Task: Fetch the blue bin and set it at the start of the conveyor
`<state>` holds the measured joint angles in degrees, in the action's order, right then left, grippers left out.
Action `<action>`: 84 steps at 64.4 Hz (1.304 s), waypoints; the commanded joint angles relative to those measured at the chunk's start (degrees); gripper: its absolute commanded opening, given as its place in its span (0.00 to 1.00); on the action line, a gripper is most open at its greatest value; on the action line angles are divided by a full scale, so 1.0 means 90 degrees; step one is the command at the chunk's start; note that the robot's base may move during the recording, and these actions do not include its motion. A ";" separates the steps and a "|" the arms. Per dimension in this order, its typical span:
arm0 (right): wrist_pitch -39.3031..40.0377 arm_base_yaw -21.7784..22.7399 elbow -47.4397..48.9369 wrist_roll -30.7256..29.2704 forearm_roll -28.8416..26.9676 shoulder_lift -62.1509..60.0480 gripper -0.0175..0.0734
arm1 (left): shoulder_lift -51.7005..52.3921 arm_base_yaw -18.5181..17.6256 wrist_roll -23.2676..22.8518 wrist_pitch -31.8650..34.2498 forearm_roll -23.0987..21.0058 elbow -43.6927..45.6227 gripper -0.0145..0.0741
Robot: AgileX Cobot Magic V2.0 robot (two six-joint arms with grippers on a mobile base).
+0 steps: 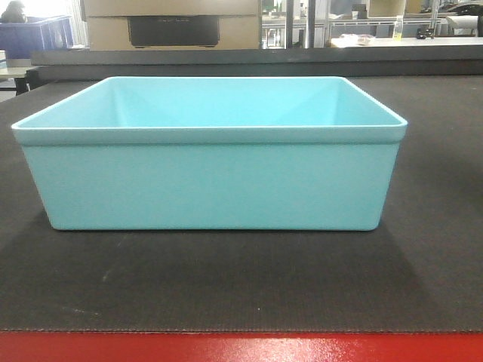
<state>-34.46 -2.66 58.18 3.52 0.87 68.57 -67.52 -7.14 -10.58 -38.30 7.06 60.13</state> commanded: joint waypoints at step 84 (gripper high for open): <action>0.2208 0.0034 -0.3505 -0.0058 0.0382 -0.5669 0.01 | 0.6494 0.0019 0.0004 0.1189 0.0310 -0.3117 0.04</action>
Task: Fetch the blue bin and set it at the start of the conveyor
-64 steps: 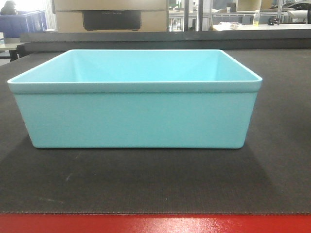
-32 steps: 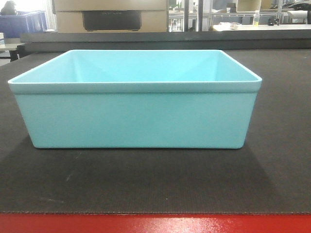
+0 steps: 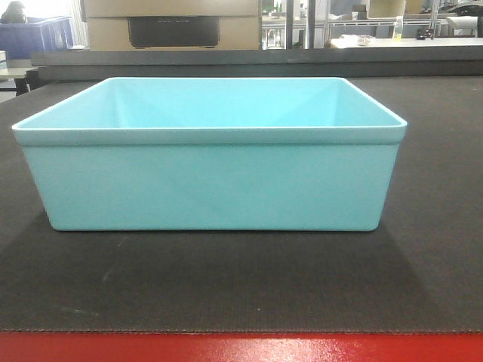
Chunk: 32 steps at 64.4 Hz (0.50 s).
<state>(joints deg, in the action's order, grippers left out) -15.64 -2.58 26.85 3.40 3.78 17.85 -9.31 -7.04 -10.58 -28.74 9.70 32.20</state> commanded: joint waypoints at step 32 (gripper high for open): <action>0.0118 0.0026 -0.0024 -0.0045 0.0059 -0.0034 0.01 | 0.0451 0.0491 0.0732 0.0208 -0.0423 -0.0604 0.04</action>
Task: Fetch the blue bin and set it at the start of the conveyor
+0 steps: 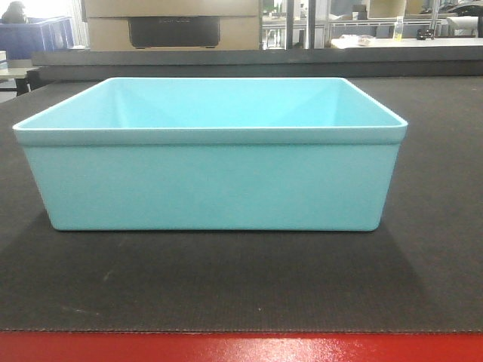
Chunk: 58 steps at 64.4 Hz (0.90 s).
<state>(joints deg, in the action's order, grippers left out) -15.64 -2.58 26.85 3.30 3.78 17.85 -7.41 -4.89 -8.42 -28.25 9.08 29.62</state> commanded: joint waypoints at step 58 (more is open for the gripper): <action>0.0118 0.0026 -0.0024 -0.0033 0.0060 -0.0049 0.01 | 0.0824 0.1098 0.0936 0.2787 -0.0706 -0.3291 0.04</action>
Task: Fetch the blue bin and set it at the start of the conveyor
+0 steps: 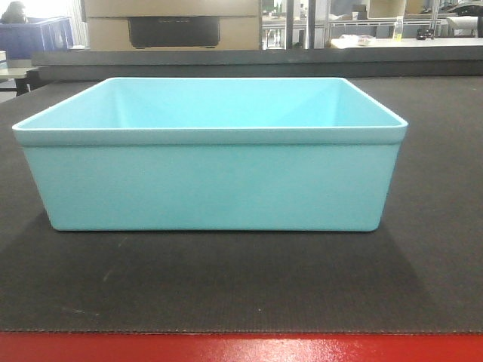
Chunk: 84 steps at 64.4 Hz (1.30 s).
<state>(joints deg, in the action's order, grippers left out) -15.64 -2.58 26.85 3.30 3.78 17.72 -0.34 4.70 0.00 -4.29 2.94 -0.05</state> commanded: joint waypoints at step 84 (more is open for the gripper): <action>0.2109 0.0730 -0.2983 -0.0366 -0.0659 -0.1969 0.01 | 0.0038 0.0031 0.0000 0.0125 -0.0023 0.0006 0.04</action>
<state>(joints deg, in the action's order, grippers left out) -9.61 3.79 -0.47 2.01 -1.89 0.36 -0.25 4.70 0.00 -4.16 2.83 -0.16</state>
